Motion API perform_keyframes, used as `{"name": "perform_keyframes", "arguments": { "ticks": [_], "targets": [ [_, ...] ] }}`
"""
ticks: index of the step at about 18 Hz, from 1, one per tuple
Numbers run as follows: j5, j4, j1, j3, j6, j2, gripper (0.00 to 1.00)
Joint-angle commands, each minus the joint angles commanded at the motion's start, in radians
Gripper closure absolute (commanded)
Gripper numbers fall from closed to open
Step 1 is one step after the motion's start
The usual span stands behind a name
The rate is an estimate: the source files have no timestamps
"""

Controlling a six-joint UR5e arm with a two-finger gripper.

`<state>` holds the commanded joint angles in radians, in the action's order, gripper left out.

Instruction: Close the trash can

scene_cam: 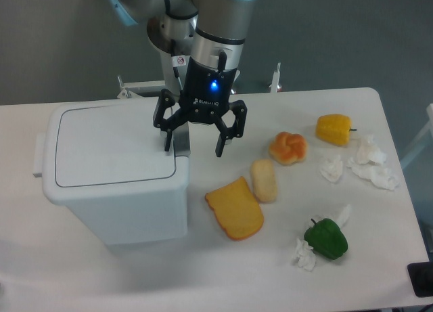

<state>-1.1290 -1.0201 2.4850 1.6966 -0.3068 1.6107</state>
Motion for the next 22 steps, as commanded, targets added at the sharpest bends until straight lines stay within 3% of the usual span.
{"name": "perform_keyframes", "arguments": {
  "ticks": [17, 22],
  "targets": [
    [-0.006, -0.003, 0.009, 0.034, 0.0, -0.025, 0.0],
    [0.006, -0.012, 0.029, 0.008, 0.014, -0.041, 0.0]
  ]
}}
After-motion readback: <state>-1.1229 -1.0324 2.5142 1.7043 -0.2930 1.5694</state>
